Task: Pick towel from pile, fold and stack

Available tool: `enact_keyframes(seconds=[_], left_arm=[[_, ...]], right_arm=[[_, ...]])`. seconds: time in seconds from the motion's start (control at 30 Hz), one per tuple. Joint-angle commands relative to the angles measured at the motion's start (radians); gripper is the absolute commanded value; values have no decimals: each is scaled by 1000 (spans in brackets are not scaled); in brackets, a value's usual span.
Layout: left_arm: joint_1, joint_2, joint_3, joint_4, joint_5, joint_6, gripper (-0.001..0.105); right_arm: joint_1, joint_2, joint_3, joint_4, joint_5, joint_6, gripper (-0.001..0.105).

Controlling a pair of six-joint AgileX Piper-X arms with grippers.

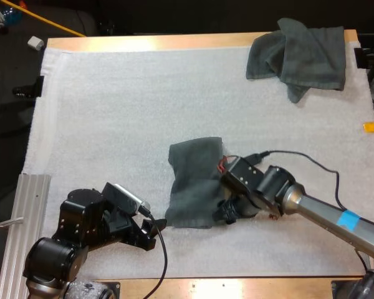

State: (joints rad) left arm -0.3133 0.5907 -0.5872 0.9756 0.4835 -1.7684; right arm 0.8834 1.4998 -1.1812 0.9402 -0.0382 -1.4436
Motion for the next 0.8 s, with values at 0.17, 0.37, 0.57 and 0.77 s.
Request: enact_keyframes(seconds=[0.17,0.37,0.57,0.77], left_arm=[[-2,0,-4,10,5,4,68],[-3,3,-2,9,3,-3,68],[-3,4,-2,11,6,-1,68],[-2,2,-4,15,8,-2,68]], right_arm=[[14,1,190,-245,-82,123,61],[-5,9,245,-349,-148,175,60],[-6,72,263,-454,-173,245,59],[-9,131,256,-501,-187,290,51]])
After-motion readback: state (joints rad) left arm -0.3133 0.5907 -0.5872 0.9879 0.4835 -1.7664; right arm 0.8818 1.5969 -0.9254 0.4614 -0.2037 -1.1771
